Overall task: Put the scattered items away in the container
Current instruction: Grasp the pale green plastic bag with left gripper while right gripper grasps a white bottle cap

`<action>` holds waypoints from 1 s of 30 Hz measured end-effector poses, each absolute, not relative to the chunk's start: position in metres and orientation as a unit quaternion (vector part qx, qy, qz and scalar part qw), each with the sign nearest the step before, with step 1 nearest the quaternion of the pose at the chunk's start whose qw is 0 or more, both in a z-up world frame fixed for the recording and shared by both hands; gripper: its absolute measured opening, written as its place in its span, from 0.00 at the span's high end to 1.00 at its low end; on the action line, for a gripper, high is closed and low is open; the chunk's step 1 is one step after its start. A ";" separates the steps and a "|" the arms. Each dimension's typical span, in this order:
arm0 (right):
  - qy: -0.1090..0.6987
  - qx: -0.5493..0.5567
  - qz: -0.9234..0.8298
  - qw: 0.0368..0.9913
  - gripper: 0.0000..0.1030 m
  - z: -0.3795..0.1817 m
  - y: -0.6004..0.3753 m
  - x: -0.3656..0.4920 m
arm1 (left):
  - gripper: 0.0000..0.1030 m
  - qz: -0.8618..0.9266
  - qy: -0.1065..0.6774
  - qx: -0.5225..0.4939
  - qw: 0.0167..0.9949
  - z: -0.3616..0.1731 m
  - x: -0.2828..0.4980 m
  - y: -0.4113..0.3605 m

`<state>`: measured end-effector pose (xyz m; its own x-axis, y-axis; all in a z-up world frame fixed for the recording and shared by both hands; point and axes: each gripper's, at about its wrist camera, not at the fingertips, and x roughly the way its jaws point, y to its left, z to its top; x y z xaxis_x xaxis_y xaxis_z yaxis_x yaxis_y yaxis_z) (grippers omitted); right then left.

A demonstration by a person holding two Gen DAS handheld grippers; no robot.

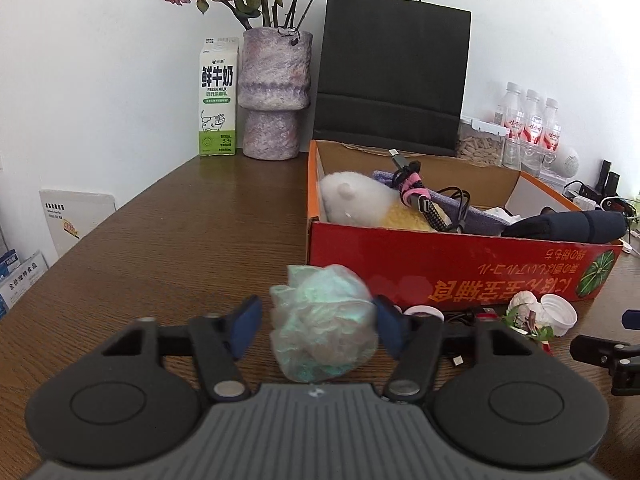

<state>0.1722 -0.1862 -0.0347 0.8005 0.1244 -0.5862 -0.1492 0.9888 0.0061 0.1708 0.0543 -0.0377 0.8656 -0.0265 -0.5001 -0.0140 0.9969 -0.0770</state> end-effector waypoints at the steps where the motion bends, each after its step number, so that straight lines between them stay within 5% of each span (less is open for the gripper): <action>1: 0.308 -0.021 0.072 0.948 0.00 -0.035 -0.186 0.172 | 0.57 -0.006 0.260 -0.043 0.965 -0.038 0.170 0.055; 15: 0.292 -0.014 0.063 0.954 0.00 -0.031 -0.188 0.179 | 0.58 0.003 0.210 -0.069 0.975 -0.032 0.151 0.062; 21: 0.305 -0.002 0.071 0.950 0.09 -0.032 -0.184 0.197 | 0.57 0.002 0.210 -0.070 0.975 -0.032 0.150 0.062; 28: 0.312 -0.003 0.075 0.947 0.34 -0.036 -0.178 0.202 | 0.56 0.002 0.212 -0.070 0.975 -0.032 0.150 0.061; 30: 0.316 0.002 0.081 0.945 0.54 -0.036 -0.179 0.203 | 0.56 0.001 0.213 -0.071 0.974 -0.032 0.150 0.061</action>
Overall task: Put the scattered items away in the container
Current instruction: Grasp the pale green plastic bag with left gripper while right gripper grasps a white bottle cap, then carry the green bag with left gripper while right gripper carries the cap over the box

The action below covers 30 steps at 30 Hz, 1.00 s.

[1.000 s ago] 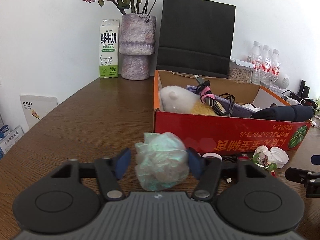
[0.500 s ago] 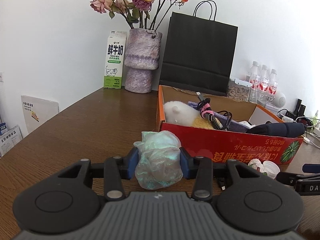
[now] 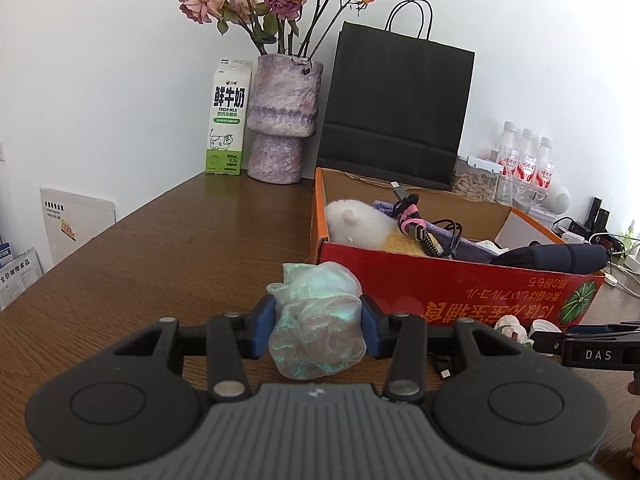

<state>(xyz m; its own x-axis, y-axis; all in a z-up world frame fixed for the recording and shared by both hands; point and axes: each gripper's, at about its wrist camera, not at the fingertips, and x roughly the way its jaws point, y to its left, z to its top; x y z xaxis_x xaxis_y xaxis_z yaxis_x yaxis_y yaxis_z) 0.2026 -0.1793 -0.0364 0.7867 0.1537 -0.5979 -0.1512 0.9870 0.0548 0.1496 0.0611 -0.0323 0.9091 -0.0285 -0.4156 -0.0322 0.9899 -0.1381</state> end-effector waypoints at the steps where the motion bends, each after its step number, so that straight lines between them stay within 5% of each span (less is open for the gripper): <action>1: 0.316 0.001 0.083 0.945 0.58 -0.036 -0.179 0.202 | 0.56 0.001 0.213 -0.071 0.974 -0.032 0.150 0.061; 30: 0.195 -0.027 0.123 0.973 0.62 0.010 -0.165 0.147 | 0.57 -0.010 0.161 -0.092 0.983 -0.004 0.134 0.059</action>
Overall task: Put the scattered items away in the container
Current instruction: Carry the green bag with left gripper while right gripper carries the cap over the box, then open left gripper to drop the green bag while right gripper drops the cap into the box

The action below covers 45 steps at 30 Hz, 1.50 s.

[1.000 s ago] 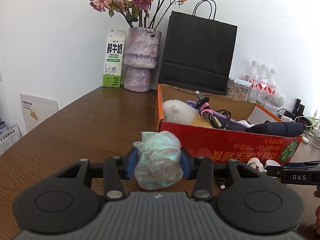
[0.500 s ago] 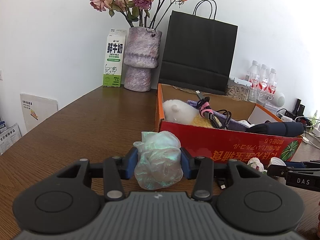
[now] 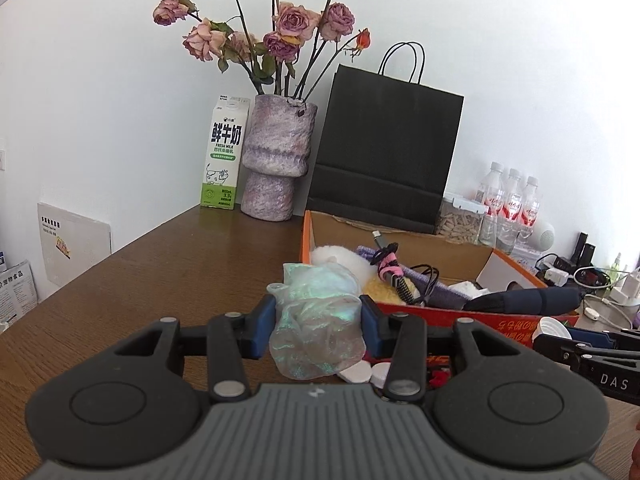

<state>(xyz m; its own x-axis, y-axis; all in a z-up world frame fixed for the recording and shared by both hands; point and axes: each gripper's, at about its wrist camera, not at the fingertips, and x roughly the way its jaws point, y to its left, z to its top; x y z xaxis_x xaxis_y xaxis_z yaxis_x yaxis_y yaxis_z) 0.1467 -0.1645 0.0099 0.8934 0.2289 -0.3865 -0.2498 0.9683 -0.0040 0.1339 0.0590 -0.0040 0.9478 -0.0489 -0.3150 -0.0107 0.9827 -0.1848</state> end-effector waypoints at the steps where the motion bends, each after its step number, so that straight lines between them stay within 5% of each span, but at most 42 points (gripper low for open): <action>1: 0.188 -0.029 0.123 0.974 0.62 0.016 -0.164 0.146 | 0.57 -0.015 0.158 -0.095 0.983 0.000 0.134 0.057; 19: 0.083 0.016 0.126 0.988 0.62 0.108 -0.155 0.197 | 0.57 -0.093 0.074 -0.126 0.985 0.087 0.190 0.000; 45: 0.200 0.017 0.087 0.976 0.61 0.034 -0.171 0.286 | 0.53 -0.039 0.158 -0.075 0.984 0.017 0.279 -0.016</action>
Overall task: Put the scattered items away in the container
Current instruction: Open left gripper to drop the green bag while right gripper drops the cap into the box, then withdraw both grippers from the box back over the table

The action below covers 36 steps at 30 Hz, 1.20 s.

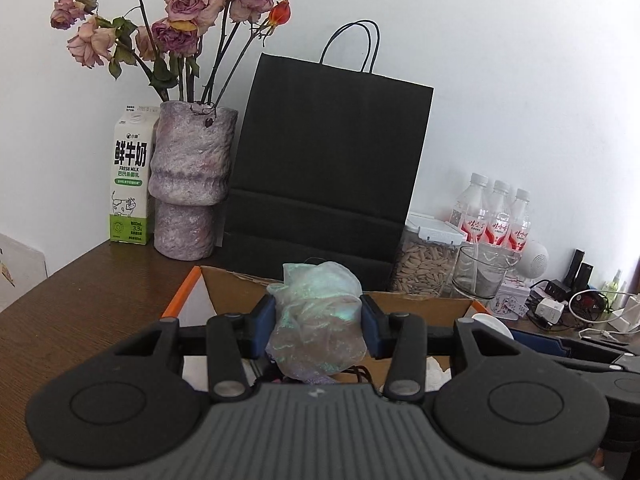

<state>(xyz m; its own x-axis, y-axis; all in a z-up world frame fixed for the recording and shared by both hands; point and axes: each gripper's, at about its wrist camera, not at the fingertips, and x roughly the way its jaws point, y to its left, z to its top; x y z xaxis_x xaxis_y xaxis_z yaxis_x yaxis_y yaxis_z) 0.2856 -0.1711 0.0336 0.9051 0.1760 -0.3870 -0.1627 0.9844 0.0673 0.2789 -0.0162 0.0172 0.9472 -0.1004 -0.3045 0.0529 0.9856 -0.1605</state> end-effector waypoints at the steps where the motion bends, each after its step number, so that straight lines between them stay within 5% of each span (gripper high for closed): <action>1: 0.203 0.013 0.086 0.975 0.57 0.033 -0.171 0.286 | 0.43 -0.033 0.158 -0.066 0.985 0.017 0.279 -0.018; 2: 0.209 0.010 0.086 0.974 0.37 0.033 -0.171 0.287 | 0.34 -0.028 0.158 -0.060 0.985 0.018 0.278 -0.019; 3: 0.213 0.006 0.085 0.973 0.10 0.033 -0.170 0.288 | 0.11 -0.019 0.156 -0.056 0.986 0.020 0.277 -0.020; 4: 0.215 0.003 0.084 0.973 0.01 0.033 -0.170 0.287 | 0.00 -0.013 0.151 -0.052 0.987 0.022 0.276 -0.021; 36: 0.194 -0.006 0.084 0.977 0.00 0.055 -0.167 0.266 | 0.00 -0.007 0.110 -0.084 0.990 0.042 0.246 -0.011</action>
<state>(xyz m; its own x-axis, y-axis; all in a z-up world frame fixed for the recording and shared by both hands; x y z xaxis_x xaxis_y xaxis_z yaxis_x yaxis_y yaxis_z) 0.2661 -0.1675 0.0551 0.9110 0.1610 -0.3797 -0.1659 0.9859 0.0200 0.2463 -0.0110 0.0424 0.9755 -0.0316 -0.2176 -0.0055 0.9858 -0.1678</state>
